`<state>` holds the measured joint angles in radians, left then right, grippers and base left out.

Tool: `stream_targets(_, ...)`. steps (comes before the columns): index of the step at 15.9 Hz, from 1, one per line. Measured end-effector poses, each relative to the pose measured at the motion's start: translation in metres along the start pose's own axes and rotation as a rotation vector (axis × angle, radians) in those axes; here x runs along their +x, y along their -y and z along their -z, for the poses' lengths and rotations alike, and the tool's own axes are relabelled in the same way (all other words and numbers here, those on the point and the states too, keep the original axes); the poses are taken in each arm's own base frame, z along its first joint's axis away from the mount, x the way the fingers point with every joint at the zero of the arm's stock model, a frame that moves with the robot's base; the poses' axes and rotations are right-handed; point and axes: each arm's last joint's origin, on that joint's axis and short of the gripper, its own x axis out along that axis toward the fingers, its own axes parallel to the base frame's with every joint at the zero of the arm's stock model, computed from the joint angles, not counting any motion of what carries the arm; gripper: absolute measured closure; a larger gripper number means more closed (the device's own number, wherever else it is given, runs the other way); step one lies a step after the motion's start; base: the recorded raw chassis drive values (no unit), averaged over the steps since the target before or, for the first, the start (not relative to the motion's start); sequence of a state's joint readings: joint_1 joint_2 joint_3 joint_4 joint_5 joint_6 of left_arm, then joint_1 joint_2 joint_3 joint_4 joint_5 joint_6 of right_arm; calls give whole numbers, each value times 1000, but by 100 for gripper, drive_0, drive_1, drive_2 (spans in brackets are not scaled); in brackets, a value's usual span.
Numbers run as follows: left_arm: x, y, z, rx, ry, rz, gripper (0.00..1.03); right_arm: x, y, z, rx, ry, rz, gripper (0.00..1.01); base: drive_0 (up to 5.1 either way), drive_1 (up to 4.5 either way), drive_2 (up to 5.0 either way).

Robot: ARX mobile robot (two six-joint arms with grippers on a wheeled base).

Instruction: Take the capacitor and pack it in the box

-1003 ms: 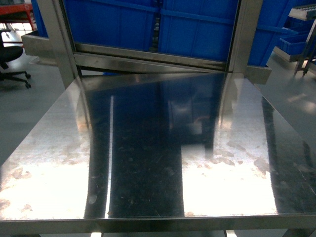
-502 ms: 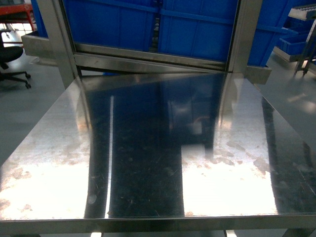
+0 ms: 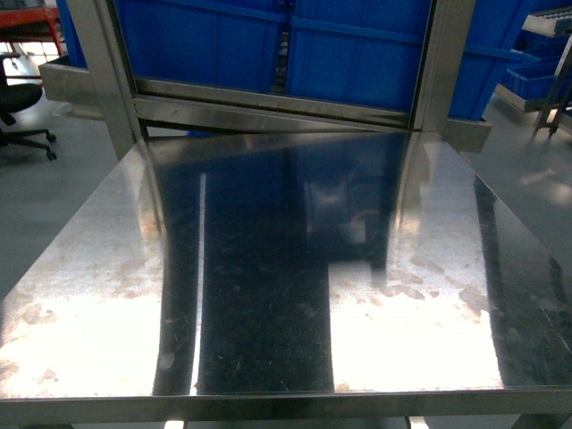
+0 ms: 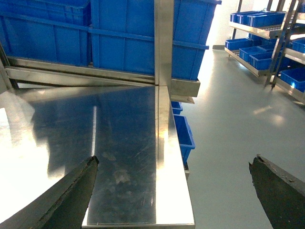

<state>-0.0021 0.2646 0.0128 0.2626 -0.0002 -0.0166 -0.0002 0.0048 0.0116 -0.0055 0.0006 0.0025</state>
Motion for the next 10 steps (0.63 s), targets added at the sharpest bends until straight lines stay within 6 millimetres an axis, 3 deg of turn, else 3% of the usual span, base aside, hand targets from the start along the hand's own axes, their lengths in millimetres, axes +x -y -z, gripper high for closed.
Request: stream_targets(10,-17,0,5,1,-22,0,59,0,0,0,0,1,0,3,0,0,0)
